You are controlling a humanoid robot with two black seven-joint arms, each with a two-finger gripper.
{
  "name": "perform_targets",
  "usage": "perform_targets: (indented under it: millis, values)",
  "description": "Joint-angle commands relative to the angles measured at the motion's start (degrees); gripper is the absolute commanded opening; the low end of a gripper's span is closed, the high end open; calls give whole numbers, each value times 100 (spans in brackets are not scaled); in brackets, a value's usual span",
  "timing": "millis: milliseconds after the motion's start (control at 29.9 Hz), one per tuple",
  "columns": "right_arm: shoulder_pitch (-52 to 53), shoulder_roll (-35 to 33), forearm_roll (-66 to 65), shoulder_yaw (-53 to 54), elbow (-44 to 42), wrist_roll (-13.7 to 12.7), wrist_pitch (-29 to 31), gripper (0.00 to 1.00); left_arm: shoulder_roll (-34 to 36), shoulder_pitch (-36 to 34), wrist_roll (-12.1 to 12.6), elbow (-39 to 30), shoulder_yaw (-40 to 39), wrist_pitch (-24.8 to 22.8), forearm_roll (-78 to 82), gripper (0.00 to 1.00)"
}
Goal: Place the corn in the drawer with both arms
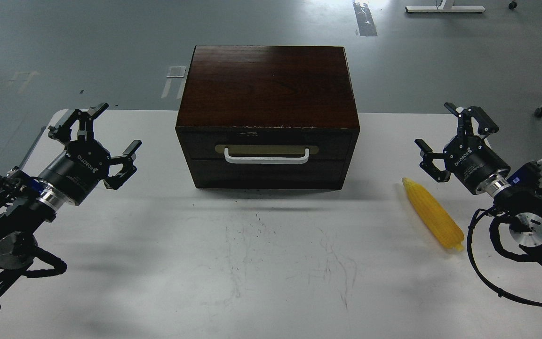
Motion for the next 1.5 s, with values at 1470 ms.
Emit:
perform_targets:
  millis: [1470]
  values:
    - [6,-335,5,45,106,0,0,100,-643,-6185,-409,-1096,2343,-259,8060,99]
